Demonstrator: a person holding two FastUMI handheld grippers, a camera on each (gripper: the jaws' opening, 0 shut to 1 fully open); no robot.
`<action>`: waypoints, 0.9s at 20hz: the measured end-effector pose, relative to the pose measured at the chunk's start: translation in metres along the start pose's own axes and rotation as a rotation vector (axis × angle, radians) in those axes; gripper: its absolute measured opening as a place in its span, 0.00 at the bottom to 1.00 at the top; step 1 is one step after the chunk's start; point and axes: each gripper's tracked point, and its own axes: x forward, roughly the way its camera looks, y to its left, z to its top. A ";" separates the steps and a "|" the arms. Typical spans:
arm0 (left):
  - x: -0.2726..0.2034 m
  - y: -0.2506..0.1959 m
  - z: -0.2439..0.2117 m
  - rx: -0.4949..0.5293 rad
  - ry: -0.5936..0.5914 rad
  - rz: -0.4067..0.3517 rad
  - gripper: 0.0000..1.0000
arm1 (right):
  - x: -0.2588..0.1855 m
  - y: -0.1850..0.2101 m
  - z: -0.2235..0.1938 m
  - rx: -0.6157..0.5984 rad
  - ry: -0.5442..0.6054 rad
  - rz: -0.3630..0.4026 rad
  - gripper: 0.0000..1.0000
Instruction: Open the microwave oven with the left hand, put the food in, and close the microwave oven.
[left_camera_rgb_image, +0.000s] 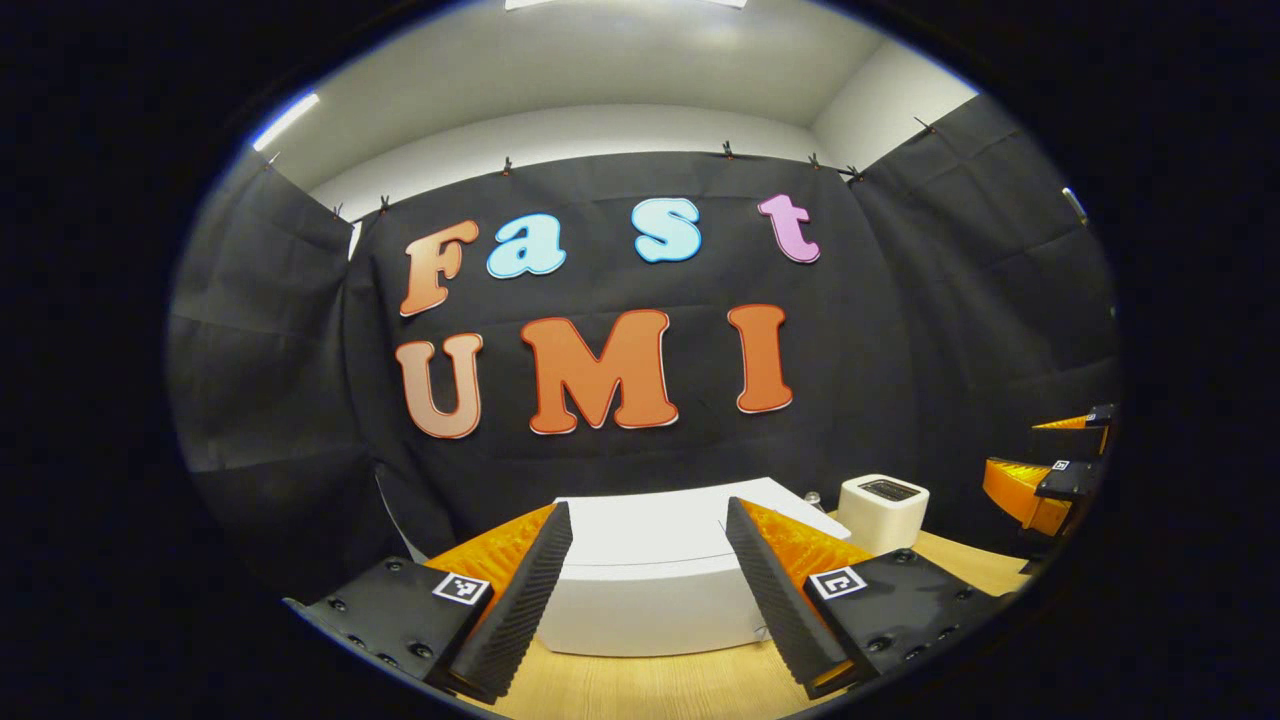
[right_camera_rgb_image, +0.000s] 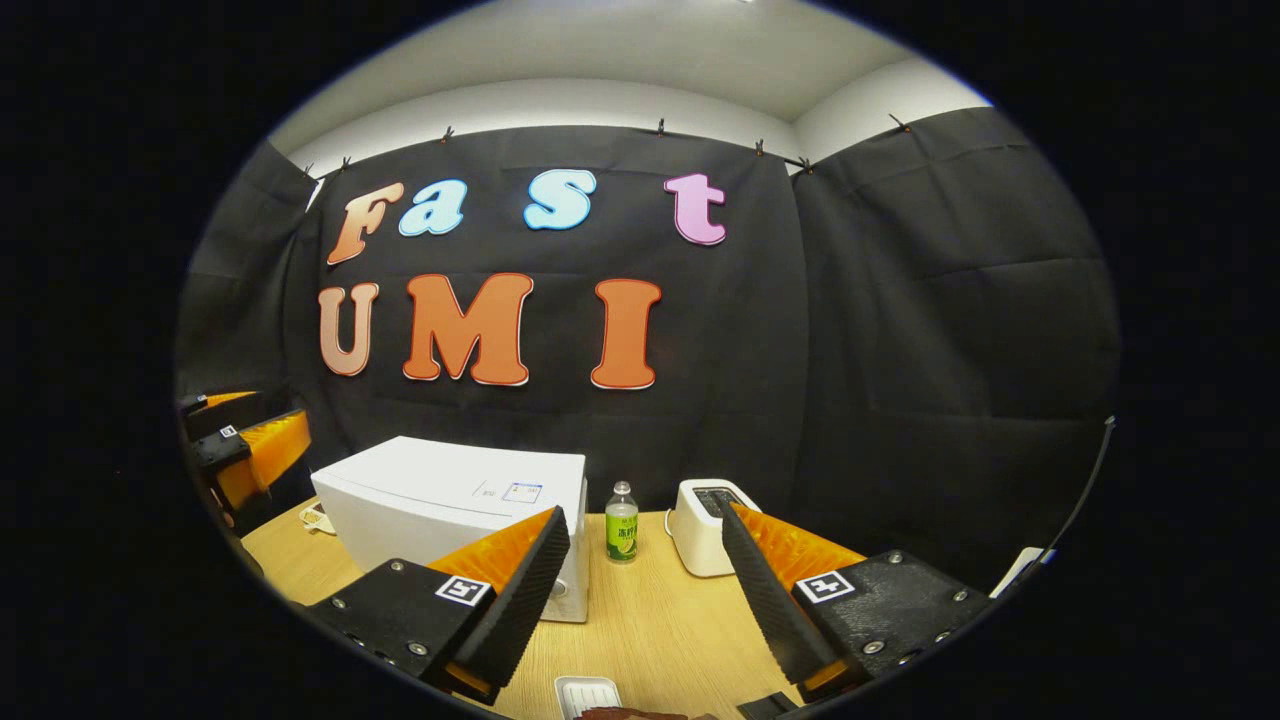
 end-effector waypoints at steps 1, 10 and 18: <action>0.003 -0.008 -0.009 -0.004 0.019 -0.020 1.00 | -0.001 -0.002 -0.002 0.000 0.007 -0.001 0.95; 0.037 -0.097 -0.116 0.020 0.221 -0.214 0.94 | -0.024 -0.031 -0.033 -0.004 0.082 -0.058 0.95; 0.084 -0.132 -0.208 0.069 0.340 -0.166 1.00 | -0.051 -0.064 -0.051 -0.029 0.141 -0.130 0.95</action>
